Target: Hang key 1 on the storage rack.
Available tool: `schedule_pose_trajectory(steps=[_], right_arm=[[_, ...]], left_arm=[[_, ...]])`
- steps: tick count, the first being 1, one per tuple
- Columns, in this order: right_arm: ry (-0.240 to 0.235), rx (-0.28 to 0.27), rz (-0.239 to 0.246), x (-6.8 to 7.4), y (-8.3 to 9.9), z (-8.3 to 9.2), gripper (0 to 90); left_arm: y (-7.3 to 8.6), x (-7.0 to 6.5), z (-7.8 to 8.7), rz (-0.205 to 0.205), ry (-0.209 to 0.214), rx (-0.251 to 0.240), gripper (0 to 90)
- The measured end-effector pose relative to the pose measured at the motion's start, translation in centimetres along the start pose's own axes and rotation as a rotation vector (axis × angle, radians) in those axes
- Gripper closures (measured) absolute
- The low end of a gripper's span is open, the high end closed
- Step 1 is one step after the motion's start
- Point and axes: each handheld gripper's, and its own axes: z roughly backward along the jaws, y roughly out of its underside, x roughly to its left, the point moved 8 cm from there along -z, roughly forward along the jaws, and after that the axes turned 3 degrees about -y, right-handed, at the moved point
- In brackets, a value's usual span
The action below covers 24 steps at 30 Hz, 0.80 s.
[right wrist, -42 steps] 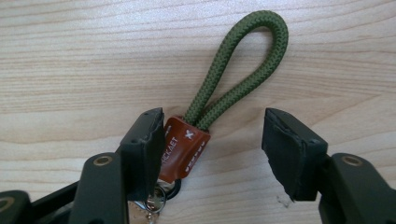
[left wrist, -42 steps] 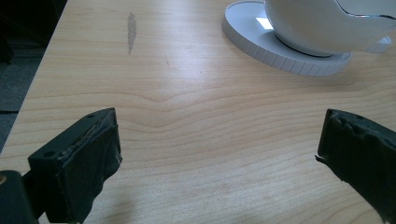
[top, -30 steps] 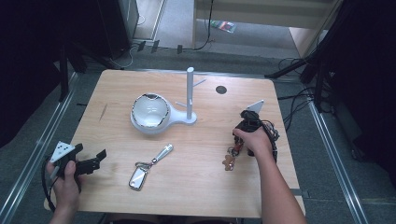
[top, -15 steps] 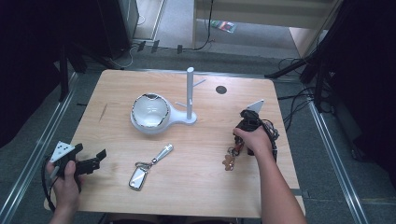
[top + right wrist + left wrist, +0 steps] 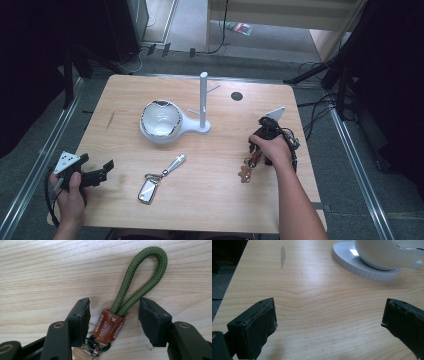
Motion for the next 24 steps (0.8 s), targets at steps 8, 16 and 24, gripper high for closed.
schedule_pose_trajectory(steps=[8, 16, 24], right_arm=[[0.030, -0.011, 0.018, 0.60, -0.13, -0.44, 47.3], [0.089, -0.025, 0.028, 0.55, 0.02, -0.45, 57.3], [0.101, -0.038, 0.053, 0.54, 0.16, -0.33, 68.9]], left_arm=[[0.00, 0.00, 0.00, 0.001, 0.001, 0.000, 0.0], [0.00, 0.01, -0.01, 0.001, 0.001, 0.001, 0.0], [0.01, -0.01, -0.03, -0.001, -0.002, 0.002, 0.0]])
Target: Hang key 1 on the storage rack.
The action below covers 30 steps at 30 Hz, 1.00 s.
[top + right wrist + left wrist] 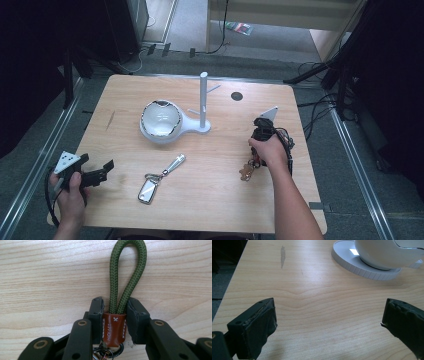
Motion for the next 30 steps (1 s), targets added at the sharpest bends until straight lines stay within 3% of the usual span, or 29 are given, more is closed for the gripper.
schedule_pose_trajectory(steps=[10, 19, 26, 27, 30], right_arm=[[-0.013, -0.045, 0.048, 0.1, 0.1, 0.1, 71.3], [-0.085, -0.113, 0.070, 0.1, 0.6, 0.6, 71.7], [-0.150, -0.193, 0.095, 0.9, 1.0, 2.1, 71.7], [-0.178, -0.222, 0.100, 1.2, 1.1, 2.6, 71.7], [-0.185, -0.247, 0.112, 1.4, 1.3, 3.0, 71.7]], left_arm=[[0.0, 0.0, 0.0, 0.000, 0.001, -0.001, 0.0], [0.0, 0.0, 0.0, -0.004, -0.001, 0.003, 0.0], [0.0, 0.0, 0.0, -0.006, -0.002, 0.003, 0.0], [0.0, 0.0, 0.0, -0.006, -0.004, 0.001, 0.0], [0.0, -0.1, 0.0, -0.006, -0.005, -0.001, 0.0]])
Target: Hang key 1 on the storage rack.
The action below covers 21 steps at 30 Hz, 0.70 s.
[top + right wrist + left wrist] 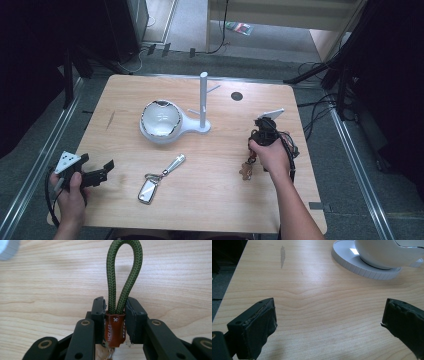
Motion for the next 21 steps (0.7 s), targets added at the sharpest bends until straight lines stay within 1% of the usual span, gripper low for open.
schedule_pose_trajectory(steps=[1, 2, 3, 6, 7, 8, 9, 10, 11, 12, 13, 14, 15, 16, 17, 18, 19, 20, 21], right_arm=[[-0.013, -0.036, 0.009, 0.3, 0.0, 0.3, 71.7], [-0.013, -0.036, 0.009, 0.3, 0.0, 0.3, 71.7], [-0.025, -0.071, 0.030, 0.7, 0.1, 0.6, 71.7], [-0.051, -0.119, 0.053, 1.5, 0.1, 1.1, 71.7], [-0.051, -0.119, 0.053, 1.5, 0.1, 1.1, 71.7], [-0.073, -0.153, 0.067, 2.2, 0.2, 1.5, 71.7], [-0.073, -0.153, 0.067, 2.2, 0.2, 1.5, 71.7], [-0.099, -0.178, 0.086, 3.0, 0.3, 1.8, 71.7], [-0.099, -0.178, 0.086, 3.0, 0.3, 1.8, 71.7], [-0.121, -0.207, 0.102, 3.8, 0.3, 2.3, 71.6], [-0.131, -0.224, 0.114, 4.1, 0.3, 2.5, 71.7], [-0.131, -0.224, 0.114, 4.1, 0.3, 2.5, 71.7], [-0.151, -0.252, 0.122, 4.8, 0.3, 3.0, 71.7], [-0.151, -0.252, 0.122, 4.8, 0.3, 3.0, 71.7], [-0.173, -0.272, 0.126, 5.3, 0.3, 3.5, 71.7], [-0.187, -0.289, 0.136, 5.4, 0.3, 3.8, 71.6], [-0.200, -0.298, 0.129, 5.6, 0.3, 4.2, 71.6], [-0.200, -0.298, 0.129, 5.6, 0.3, 4.2, 71.6], [-0.211, -0.318, 0.139, 5.7, 0.2, 4.5, 71.6]], left_arm=[[0.0, 0.0, 0.0, -0.003, -0.001, -0.002, 0.0], [0.0, 0.0, 0.0, -0.003, -0.001, -0.002, 0.0], [0.0, -0.1, 0.1, -0.008, -0.006, -0.006, 0.0], [0.0, -0.1, 0.1, -0.017, -0.009, -0.009, 0.0], [0.0, -0.1, 0.1, -0.019, -0.010, -0.011, 0.0], [0.0, -0.1, 0.1, -0.026, -0.016, -0.011, 0.0], [0.0, -0.1, 0.1, -0.026, -0.016, -0.011, 0.0], [0.0, -0.2, 0.2, -0.038, -0.020, -0.015, 0.0], [0.0, -0.2, 0.2, -0.038, -0.020, -0.015, 0.0], [0.0, -0.3, 0.2, -0.050, -0.028, -0.018, 0.0], [0.0, -0.4, 0.2, -0.051, -0.032, -0.021, 0.0], [0.0, -0.4, 0.2, -0.051, -0.032, -0.021, 0.0], [0.0, -0.4, 0.2, -0.060, -0.044, -0.026, 0.0], [0.0, -0.4, 0.2, -0.060, -0.044, -0.026, 0.0], [0.0, -0.4, 0.2, -0.068, -0.048, -0.029, 0.0], [0.0, -0.4, 0.3, -0.075, -0.056, -0.036, 0.0], [0.0, -0.4, 0.4, -0.076, -0.060, -0.040, 0.0], [0.0, -0.4, 0.4, -0.076, -0.060, -0.040, 0.0], [-0.1, -0.4, 0.4, -0.077, -0.065, -0.042, 0.0]])
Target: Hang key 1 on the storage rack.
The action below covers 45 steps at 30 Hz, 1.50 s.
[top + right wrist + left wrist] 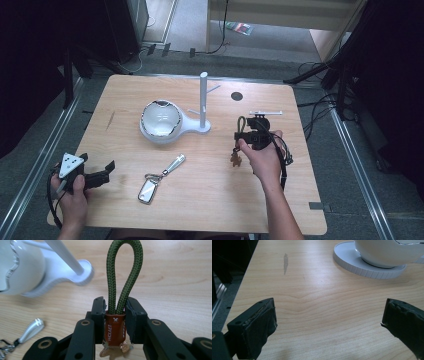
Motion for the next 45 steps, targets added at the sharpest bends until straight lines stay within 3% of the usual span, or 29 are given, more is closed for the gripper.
schedule_pose_trajectory(steps=[3, 4, 5, 16, 22, 27, 32, 37, 41, 43, 45], right_arm=[[-0.032, -0.040, 0.001, 0.6, -0.4, 0.9, 71.6], [-0.055, -0.074, 0.027, 0.9, -0.7, 1.3, 71.6], [-0.055, -0.074, 0.027, 0.9, -0.7, 1.3, 71.6], [-0.180, -0.271, 0.153, 2.9, -2.9, 3.7, 71.2], [-0.206, -0.322, 0.214, 2.9, -3.6, 3.7, 70.9], [-0.221, -0.402, 0.245, 2.9, -4.6, 3.8, 70.6], [-0.242, -0.479, 0.247, 3.1, -5.5, 4.4, 70.5], [-0.269, -0.517, 0.245, 3.4, -5.8, 4.7, 70.3], [-0.259, -0.524, 0.258, 3.5, -6.0, 4.6, 70.3], [-0.226, -0.562, 0.283, 3.4, -6.5, 4.8, 70.1], [-0.232, -0.568, 0.279, 3.4, -6.7, 4.7, 70.0]], left_arm=[[0.0, 0.2, -0.1, 0.006, -0.024, 0.005, 0.0], [0.0, 0.2, -0.1, 0.005, -0.030, 0.001, 0.0], [0.0, 0.2, -0.1, 0.005, -0.030, 0.001, 0.0], [-0.1, 0.0, -0.1, -0.012, -0.016, 0.001, 0.0], [0.0, 0.0, -0.2, -0.006, -0.009, 0.010, 0.0], [-0.1, 0.1, 0.0, 0.014, 0.003, -0.008, 0.0], [-0.1, 0.2, 0.0, 0.030, 0.003, -0.004, 0.0], [-0.1, 0.2, -0.1, 0.037, 0.009, 0.003, 0.0], [0.0, 0.3, -0.2, 0.040, 0.014, 0.013, 0.0], [0.0, 0.2, -0.2, 0.037, 0.020, 0.011, 0.0], [0.0, 0.2, -0.2, 0.033, 0.022, 0.012, 0.0]])
